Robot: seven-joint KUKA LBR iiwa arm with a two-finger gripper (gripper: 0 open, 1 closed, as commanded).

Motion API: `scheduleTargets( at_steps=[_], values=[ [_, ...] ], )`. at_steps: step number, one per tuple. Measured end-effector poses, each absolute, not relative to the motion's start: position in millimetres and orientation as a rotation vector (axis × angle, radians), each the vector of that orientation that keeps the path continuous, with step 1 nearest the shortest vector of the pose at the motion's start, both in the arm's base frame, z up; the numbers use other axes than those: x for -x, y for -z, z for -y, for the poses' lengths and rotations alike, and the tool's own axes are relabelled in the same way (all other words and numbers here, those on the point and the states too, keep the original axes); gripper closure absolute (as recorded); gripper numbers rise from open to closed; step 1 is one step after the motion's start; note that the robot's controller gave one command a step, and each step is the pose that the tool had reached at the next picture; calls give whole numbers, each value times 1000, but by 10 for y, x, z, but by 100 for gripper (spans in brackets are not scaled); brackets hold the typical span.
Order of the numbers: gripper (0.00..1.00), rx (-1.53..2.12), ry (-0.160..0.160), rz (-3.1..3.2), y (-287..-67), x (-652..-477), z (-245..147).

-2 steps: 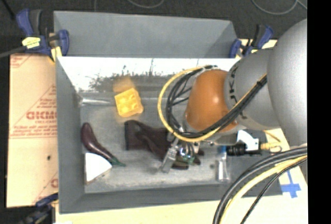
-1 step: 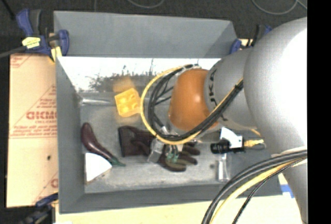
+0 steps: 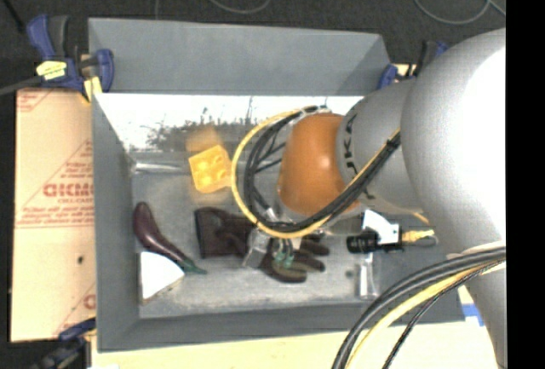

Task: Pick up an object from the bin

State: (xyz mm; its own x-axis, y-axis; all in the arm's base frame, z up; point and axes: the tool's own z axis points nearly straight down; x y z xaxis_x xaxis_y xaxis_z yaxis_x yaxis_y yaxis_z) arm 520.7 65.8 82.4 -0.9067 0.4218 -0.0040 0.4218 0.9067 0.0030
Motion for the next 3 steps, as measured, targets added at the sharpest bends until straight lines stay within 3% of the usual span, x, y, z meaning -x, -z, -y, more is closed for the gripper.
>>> scheduleTargets(
  at_steps=[1, 2, 3],
  values=[
    [100, -568, 1, -3092, -991, -5101, -564],
    [100, -486, 0, -3100, -1371, -4956, -361],
    [100, -519, -4, -3085, -1235, -4909, -158]
  ],
)
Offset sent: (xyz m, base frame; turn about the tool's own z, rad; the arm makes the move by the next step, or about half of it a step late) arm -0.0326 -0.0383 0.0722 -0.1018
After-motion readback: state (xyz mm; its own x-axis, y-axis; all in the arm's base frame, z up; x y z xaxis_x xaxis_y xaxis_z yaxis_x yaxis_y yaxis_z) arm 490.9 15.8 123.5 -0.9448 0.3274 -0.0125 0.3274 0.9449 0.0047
